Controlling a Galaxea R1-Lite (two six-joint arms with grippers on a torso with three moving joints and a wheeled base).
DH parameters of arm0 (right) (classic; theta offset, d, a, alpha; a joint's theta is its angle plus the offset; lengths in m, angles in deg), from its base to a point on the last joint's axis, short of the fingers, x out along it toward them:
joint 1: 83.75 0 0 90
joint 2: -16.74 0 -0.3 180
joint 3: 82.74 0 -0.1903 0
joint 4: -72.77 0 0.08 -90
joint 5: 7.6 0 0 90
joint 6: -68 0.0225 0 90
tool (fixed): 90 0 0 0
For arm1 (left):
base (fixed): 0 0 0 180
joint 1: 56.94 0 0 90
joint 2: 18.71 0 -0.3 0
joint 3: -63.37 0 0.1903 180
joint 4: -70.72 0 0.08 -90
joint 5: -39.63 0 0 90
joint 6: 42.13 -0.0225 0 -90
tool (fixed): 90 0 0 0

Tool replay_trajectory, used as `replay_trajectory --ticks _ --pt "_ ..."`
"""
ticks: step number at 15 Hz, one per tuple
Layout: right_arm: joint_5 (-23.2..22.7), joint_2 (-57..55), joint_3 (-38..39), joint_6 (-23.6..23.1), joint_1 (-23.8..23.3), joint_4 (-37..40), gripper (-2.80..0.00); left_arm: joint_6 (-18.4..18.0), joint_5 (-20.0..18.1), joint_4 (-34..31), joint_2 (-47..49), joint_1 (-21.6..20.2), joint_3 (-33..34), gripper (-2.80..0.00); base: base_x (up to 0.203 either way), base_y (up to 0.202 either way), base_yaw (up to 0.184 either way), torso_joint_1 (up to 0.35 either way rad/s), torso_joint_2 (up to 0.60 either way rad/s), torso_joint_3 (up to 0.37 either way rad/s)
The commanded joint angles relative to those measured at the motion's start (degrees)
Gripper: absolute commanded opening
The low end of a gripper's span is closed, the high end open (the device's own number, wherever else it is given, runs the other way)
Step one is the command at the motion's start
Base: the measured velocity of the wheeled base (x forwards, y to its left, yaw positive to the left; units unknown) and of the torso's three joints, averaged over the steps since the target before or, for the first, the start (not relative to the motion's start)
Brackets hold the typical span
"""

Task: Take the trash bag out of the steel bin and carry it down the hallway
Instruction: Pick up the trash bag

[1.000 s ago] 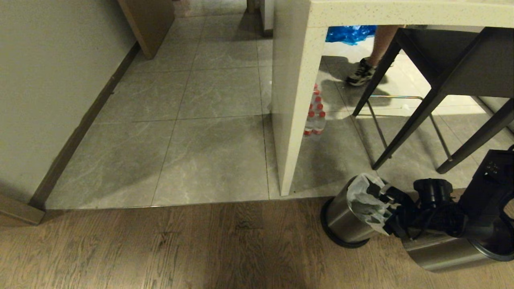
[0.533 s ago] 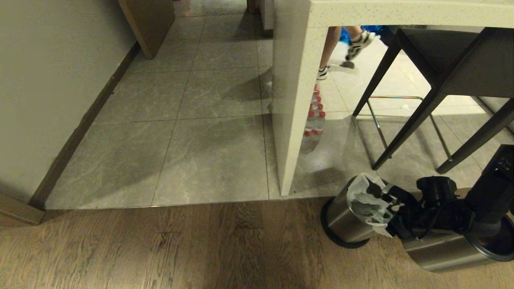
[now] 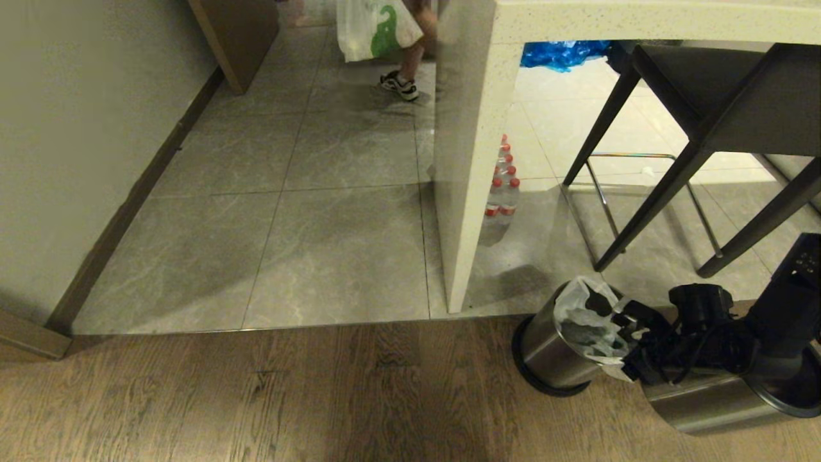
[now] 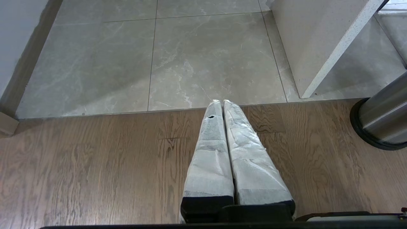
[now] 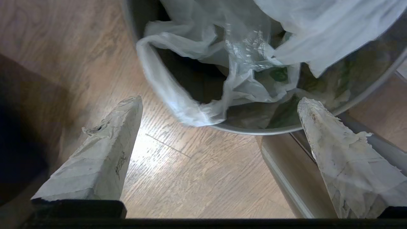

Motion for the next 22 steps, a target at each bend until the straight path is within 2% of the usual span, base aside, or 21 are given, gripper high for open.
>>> replay_trajectory --ticks 1,15,18,21,22 --pt "-0.09 -1.16 -0.35 -0.31 -0.21 -0.38 0.00 0.04 0.01 0.00 -0.02 0.00 0.00 -2.80 0.000 0.000 0.000 0.000 0.00 0.000" --pt "-0.87 -3.98 -5.65 0.73 -0.47 -0.86 0.00 0.04 0.01 0.00 -0.02 0.00 0.00 -2.80 0.000 0.000 0.000 0.000 0.00 0.000" --pt "-0.93 -5.24 -6.83 5.01 -0.39 -4.95 0.00 0.04 0.01 0.00 -0.02 0.00 0.00 -2.80 0.000 0.000 0.000 0.000 0.00 0.000" --pt "-3.19 -6.30 -7.60 6.17 -0.39 -6.83 0.00 0.04 0.01 0.00 -0.02 0.00 0.00 -2.80 0.000 0.000 0.000 0.000 0.00 0.000" --pt "-3.62 -6.58 -7.86 8.00 -0.31 -6.89 0.00 0.04 0.01 0.00 -0.02 0.00 0.00 -2.80 0.000 0.000 0.000 0.000 0.00 0.000"
